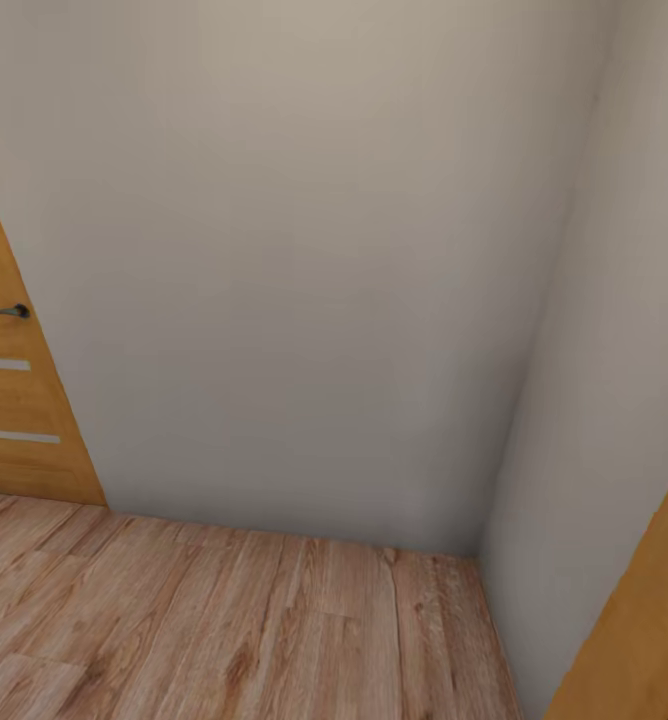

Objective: Move the two storage containers from the living room to the garage. In the garage, place one container on the floor and stack the other container on top of it (either order is fine).

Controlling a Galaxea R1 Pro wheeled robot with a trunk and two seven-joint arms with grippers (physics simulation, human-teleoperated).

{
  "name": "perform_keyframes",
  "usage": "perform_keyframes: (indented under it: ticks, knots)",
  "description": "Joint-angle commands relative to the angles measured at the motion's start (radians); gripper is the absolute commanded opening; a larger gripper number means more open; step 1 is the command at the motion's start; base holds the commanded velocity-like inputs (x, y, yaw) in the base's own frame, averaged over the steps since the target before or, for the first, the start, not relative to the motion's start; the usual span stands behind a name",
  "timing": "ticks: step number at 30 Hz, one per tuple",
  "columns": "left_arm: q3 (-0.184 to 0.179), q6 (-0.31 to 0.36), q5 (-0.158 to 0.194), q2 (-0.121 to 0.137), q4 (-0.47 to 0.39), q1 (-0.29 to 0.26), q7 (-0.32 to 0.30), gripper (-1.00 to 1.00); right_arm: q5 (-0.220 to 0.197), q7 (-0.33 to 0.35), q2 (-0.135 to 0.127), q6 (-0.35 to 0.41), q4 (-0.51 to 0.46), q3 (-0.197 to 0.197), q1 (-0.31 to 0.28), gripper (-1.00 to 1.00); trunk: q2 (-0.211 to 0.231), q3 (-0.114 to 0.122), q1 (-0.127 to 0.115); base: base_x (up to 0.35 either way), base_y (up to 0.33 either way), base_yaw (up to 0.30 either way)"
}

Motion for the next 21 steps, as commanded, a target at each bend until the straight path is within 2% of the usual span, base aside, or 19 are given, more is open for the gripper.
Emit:
perform_keyframes:
  ticks: [1,8,15,21]
  knots:
    - [0.0,-0.001,0.005,0.0,-0.001,0.0,0.0,1.0,0.002,-0.005,0.001,-0.005,0.003,0.005,-0.001,1.0,0.0,-0.001,0.001,0.32,0.0,0.0]
    - [0.0,-0.001,0.005,0.0,-0.001,0.0,0.0,1.0,0.003,-0.005,-0.007,-0.003,0.003,0.006,-0.001,1.0,0.0,-0.001,0.001,0.32,0.0,0.0]
    - [0.0,-0.001,0.005,0.0,-0.001,0.0,0.0,1.0,0.003,-0.005,-0.002,0.002,0.003,0.006,-0.001,1.0,0.0,-0.001,0.001,0.32,0.0,0.0]
    - [0.0,-0.002,0.006,0.0,-0.001,0.0,0.0,1.0,0.002,-0.005,0.002,0.001,0.003,0.006,-0.001,1.0,0.0,-0.001,0.001,0.261,0.0,0.189]
